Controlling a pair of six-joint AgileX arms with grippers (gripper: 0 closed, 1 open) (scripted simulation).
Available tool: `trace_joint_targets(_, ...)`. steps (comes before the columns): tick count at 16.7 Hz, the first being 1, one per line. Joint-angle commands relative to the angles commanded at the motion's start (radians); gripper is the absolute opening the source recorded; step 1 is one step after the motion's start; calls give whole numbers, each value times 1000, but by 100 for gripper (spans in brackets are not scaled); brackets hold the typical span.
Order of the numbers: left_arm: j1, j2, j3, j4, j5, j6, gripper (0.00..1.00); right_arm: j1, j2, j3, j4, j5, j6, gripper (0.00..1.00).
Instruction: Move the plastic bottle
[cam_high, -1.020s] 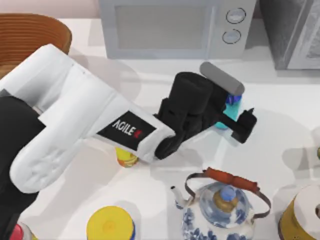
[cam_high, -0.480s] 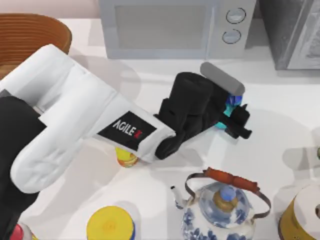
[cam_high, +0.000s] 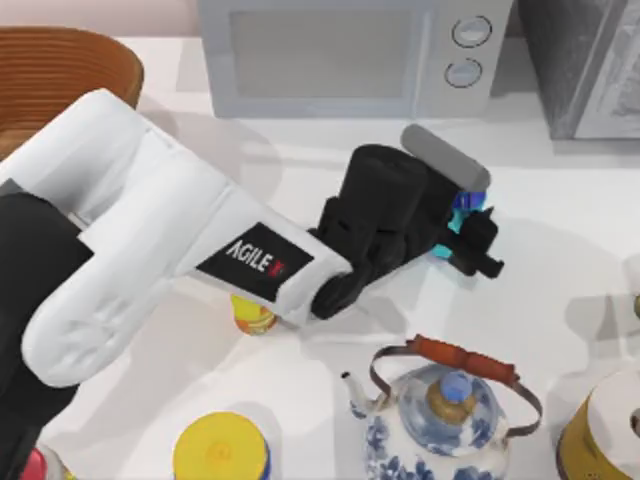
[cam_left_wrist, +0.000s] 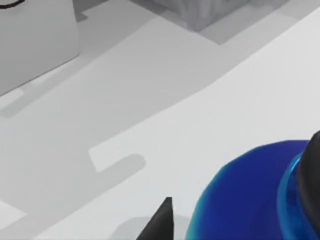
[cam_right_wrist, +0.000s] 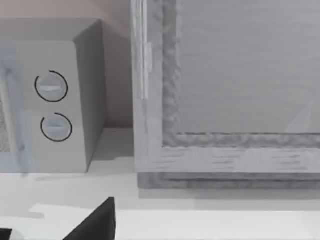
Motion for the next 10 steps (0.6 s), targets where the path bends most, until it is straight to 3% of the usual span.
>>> trace_joint_targets(8, 3, -4, -2, 2, -3, -1, 0, 0, 0, 0, 0, 0, 0, 100)
trace_joint_targets(10, 10, -38, -30, 27, -35, -33, 0, 0, 0, 0, 0, 0, 0, 100)
